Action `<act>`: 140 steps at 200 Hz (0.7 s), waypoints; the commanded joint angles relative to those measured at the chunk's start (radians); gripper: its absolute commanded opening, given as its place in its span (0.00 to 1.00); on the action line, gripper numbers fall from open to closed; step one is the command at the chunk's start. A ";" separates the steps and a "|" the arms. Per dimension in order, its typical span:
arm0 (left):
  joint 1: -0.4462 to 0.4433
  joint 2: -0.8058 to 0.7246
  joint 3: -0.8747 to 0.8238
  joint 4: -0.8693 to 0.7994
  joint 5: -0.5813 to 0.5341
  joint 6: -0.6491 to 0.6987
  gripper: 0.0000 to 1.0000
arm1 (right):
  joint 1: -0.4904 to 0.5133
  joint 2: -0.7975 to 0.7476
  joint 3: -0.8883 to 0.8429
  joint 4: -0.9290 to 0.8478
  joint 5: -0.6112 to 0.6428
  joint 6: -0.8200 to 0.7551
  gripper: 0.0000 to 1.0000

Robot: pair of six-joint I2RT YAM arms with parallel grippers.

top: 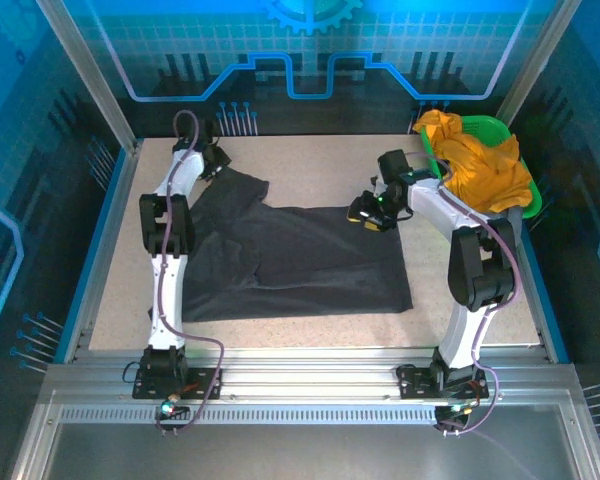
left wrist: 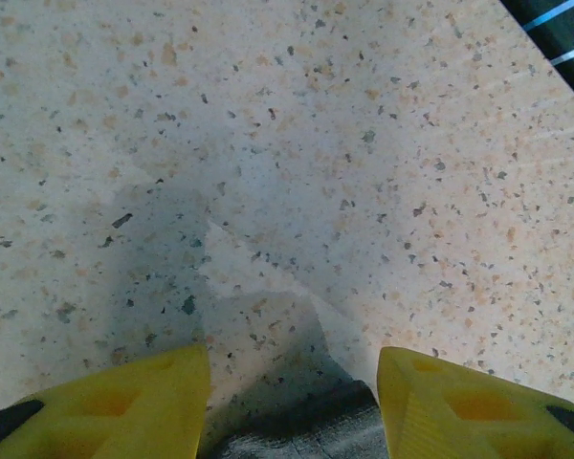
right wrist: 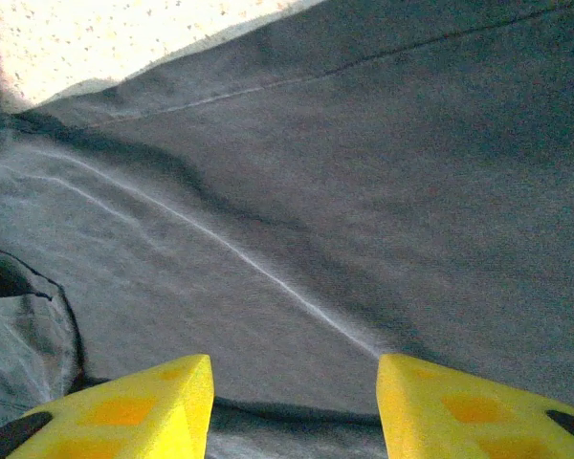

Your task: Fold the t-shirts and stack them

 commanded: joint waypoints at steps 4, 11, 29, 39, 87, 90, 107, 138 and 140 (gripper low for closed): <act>-0.029 0.022 0.034 -0.102 -0.024 0.040 0.51 | -0.020 -0.022 -0.008 0.010 -0.015 0.014 0.50; -0.036 0.025 0.035 -0.115 -0.026 0.047 0.51 | -0.023 -0.017 -0.006 0.015 -0.016 0.014 0.50; -0.047 0.034 0.039 -0.144 -0.025 0.058 0.51 | -0.031 0.004 0.011 0.014 -0.003 0.009 0.50; -0.052 0.042 0.048 -0.163 -0.019 0.057 0.51 | -0.036 0.015 0.023 0.011 0.016 0.007 0.50; -0.056 0.056 0.073 -0.236 -0.023 0.097 0.32 | -0.066 0.080 0.124 -0.007 0.157 -0.001 0.50; -0.055 0.054 0.073 -0.238 -0.023 0.099 0.29 | -0.066 0.088 0.134 -0.013 0.175 0.000 0.50; -0.054 0.044 0.074 -0.249 -0.028 0.106 0.13 | -0.083 0.133 0.191 -0.058 0.265 0.014 0.50; -0.053 -0.026 0.053 -0.238 -0.057 0.117 0.00 | -0.116 0.240 0.291 -0.104 0.366 0.049 0.50; -0.054 -0.033 0.050 -0.235 -0.057 0.118 0.00 | -0.118 0.246 0.298 -0.104 0.367 0.048 0.50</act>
